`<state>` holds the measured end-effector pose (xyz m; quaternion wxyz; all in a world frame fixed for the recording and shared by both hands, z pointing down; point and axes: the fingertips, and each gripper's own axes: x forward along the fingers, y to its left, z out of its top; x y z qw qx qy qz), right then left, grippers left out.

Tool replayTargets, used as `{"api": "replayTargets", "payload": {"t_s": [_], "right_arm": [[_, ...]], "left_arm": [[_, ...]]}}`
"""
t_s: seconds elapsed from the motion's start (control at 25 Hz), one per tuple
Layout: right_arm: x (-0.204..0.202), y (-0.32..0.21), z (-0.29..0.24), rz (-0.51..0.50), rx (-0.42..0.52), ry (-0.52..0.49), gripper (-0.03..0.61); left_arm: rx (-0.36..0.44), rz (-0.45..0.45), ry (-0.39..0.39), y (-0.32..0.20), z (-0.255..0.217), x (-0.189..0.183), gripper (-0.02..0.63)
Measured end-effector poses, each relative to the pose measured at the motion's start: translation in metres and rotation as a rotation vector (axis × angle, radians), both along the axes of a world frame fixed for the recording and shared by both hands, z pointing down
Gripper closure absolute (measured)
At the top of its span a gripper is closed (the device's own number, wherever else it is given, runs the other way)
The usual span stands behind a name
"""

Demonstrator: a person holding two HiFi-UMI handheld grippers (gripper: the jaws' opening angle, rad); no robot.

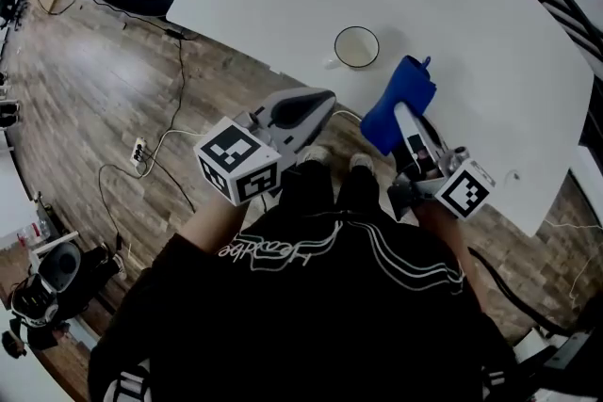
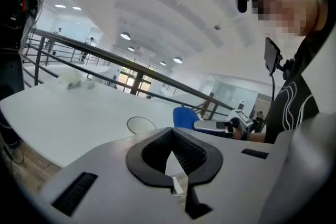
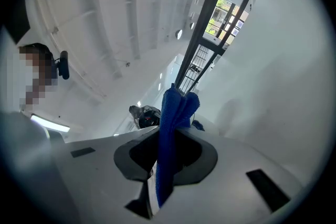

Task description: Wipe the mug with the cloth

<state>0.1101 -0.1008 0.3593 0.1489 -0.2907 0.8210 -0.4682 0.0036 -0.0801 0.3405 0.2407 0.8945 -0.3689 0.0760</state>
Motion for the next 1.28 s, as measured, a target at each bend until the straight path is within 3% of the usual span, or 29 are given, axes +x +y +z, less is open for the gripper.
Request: {"api": "replayTargets", "payload": {"t_s": [0.16,0.32,0.76,1.16,1.28], "right_arm": [[-0.024,-0.005,0.009,0.068,-0.016,-0.004,0.531],[-0.027,-0.008,0.019,0.135,-0.033,-0.005,0.531],[-0.03,-0.01,0.026,0.293,-0.045,-0.03,0.531],[-0.028,-0.012,0.036,0.382,-0.106,-0.148,0.531],[-0.03,-0.018,0.04,0.42,-0.134,-0.223,0.531]], "left_arm": [[0.007,0.057,-0.023,-0.022,0.022,-0.027,0.607],[0.033,0.137,-0.096,-0.037,0.043,-0.024,0.6],[0.008,0.267,-0.168,-0.061,0.084,-0.022,0.486],[-0.031,0.315,-0.164,-0.064,0.106,-0.009,0.488],[-0.03,0.308,-0.149,-0.065,0.105,-0.01,0.526]]}}
